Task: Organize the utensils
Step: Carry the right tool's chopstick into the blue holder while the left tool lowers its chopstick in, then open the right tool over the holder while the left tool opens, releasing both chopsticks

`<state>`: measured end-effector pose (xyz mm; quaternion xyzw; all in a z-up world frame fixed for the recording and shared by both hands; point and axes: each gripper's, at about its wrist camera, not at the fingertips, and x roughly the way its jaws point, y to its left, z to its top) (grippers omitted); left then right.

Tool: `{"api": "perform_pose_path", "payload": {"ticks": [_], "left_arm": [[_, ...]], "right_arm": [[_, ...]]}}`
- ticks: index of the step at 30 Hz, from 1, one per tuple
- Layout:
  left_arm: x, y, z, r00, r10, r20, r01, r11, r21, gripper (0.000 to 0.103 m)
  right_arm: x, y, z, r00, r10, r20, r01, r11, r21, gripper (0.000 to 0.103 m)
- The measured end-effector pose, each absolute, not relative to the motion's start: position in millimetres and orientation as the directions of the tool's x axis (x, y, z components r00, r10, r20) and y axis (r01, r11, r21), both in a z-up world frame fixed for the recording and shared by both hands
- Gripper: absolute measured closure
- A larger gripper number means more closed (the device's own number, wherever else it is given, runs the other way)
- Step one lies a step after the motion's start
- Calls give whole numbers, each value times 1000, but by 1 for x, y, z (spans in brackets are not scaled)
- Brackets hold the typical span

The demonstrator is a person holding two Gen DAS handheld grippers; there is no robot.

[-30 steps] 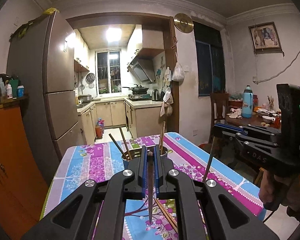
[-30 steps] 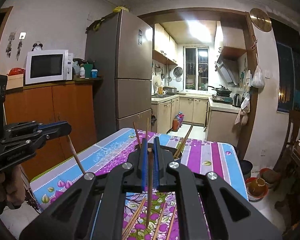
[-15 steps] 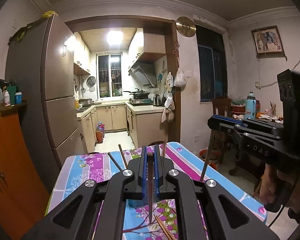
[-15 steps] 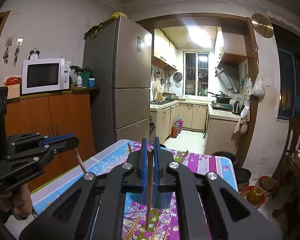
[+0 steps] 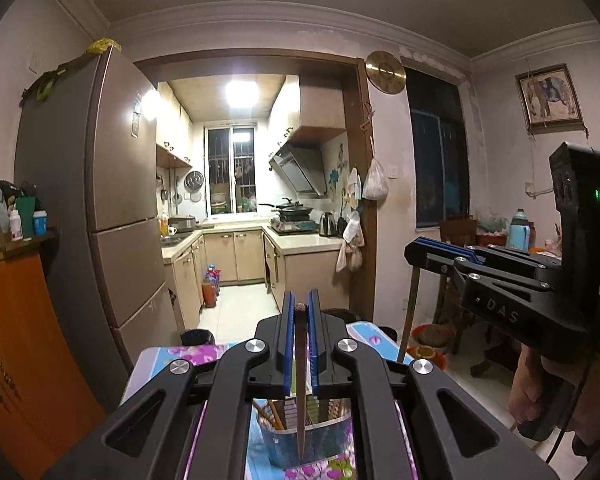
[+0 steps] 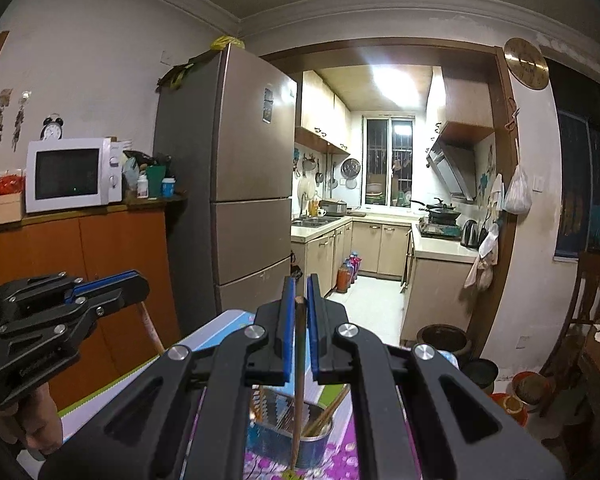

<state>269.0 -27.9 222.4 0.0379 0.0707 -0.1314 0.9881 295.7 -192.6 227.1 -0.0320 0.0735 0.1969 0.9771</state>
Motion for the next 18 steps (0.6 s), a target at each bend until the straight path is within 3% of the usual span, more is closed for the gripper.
{"api": "perform_pose_path", "payload": {"ticks": [9,18], "left_arm": [[311,-38,234,958,-253,-134,261,964,51,95],[348,-37,210,955,-245,-169,255,966,45,95]], "right_arm": [[341,-196,235,915,374,-152,-380,925,-13,98],[372,-193,209,903,384,-193,-390,921,11,98]]}}
